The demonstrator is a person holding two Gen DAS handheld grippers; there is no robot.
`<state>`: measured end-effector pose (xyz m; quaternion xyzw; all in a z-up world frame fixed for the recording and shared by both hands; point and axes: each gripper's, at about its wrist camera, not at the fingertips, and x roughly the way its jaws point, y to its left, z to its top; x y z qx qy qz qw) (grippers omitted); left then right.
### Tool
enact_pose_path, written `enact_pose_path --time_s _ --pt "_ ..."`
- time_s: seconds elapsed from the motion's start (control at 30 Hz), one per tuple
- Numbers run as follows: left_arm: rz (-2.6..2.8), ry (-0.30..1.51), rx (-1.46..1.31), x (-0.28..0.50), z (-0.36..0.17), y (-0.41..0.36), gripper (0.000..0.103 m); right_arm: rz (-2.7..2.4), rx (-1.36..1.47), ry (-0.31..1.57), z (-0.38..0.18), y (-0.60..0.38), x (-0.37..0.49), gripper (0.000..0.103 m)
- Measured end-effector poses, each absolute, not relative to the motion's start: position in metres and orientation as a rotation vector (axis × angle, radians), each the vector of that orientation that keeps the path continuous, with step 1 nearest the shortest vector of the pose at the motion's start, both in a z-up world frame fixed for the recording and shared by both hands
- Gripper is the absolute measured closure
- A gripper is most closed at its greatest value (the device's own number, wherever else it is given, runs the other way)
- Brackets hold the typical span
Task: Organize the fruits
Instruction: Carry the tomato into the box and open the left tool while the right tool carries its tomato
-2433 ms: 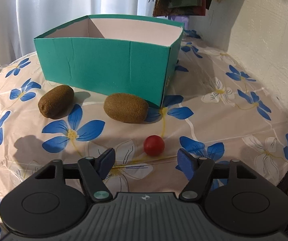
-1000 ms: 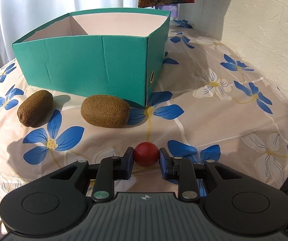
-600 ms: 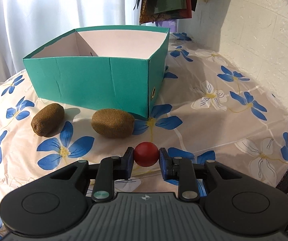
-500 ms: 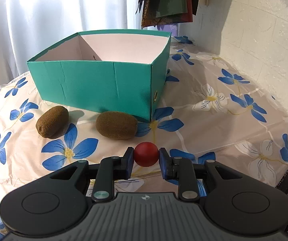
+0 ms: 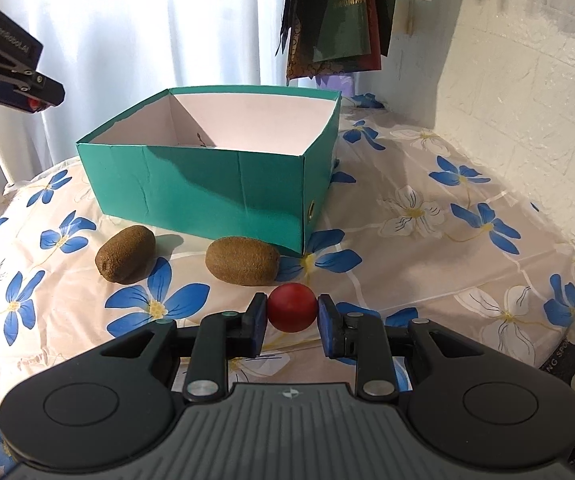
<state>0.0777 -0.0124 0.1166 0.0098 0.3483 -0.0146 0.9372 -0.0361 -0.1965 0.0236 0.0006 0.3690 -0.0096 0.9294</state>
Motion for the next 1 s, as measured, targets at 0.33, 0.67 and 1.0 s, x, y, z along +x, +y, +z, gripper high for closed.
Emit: enact_pose_path --time_s 0.33,0.67,1.0 --pt "-0.035 0.681 0.065 0.114 0.1 -0.031 0.073 -0.022 -0.004 0.704 0.037 -0.198 -0.044 0.077" --pt "-0.084 0.672 0.072 0.136 0.079 -0.039 0.073 -0.058 0.0 0.674 0.042 -0.201 -0.048 0.077" --pt "-0.093 0.744 0.06 0.166 0.049 -0.036 0.073 -0.082 0.005 0.654 0.046 -0.199 -0.04 0.077"
